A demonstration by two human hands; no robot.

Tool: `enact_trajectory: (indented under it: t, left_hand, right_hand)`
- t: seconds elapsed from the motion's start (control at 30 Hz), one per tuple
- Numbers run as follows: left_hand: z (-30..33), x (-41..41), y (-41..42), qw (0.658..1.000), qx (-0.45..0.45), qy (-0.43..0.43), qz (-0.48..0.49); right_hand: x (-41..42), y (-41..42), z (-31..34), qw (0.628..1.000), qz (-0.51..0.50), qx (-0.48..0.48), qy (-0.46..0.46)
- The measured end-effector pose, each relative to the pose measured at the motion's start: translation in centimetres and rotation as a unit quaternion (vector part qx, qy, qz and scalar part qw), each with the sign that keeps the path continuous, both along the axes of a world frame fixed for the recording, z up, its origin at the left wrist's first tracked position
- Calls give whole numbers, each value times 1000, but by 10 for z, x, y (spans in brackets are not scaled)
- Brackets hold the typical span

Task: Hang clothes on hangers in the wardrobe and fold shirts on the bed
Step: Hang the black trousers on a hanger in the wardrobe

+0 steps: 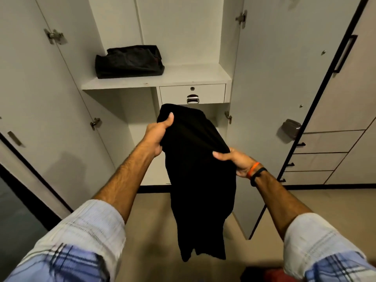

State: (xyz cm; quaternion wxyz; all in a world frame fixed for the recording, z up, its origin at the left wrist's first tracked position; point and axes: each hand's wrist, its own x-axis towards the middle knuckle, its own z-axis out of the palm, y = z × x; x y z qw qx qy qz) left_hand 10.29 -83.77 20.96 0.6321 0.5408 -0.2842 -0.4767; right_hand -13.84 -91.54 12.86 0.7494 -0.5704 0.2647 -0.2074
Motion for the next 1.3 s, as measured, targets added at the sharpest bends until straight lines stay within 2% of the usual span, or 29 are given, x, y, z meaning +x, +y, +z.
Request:
enact_trajectory:
  t: [0.1,0.2,0.3,0.4,0.47,0.53,0.7,0.83,0.93,1.0,1.07,1.17,1.3]
  left_hand:
    - [-1,8,4,995,-29,66,-73]
    - [-19,2,17,982,-35,44,-181]
    - [-59,-5,33,955,21,92,-282]
    - [-91,-9,43,939,67,115,-317]
    - [-97,-13,44,949,65,103,-290]
    - [-98,-16,41,974,45,76,-211]
    - [-90,-10,23,996,17,-56,-63]
    - [-85,-11,14,983,40,-181,12]
    - [-87,-6,7,943,83,-318,49]
    - [-91,2,7,926,129,-352,36]
    - [-98,9,8,933,166,-318,13]
    - [-98,5,11,960,160,-231,-15]
    - [-76,-1,8,991,118,-57,29]
  right_hand:
    - [8,4,12,993,-21,62,-96]
    - [22,7,23,983,-52,88,-152]
    - [34,8,31,976,-94,110,-160]
    - [38,6,36,980,-135,83,-121]
    - [36,3,35,981,-151,69,-98]
    - [31,1,32,979,-170,71,-88]
    - [19,-6,17,981,-183,39,-43]
    - [11,-8,10,984,-179,8,1]
    - [8,-8,7,981,-181,-11,72]
    - [2,-10,3,980,-165,-27,107]
    - [-4,-13,-1,979,-144,-33,140]
    - [-6,-15,-2,976,-138,-47,165]
    - [-9,-24,12,988,-144,36,-33]
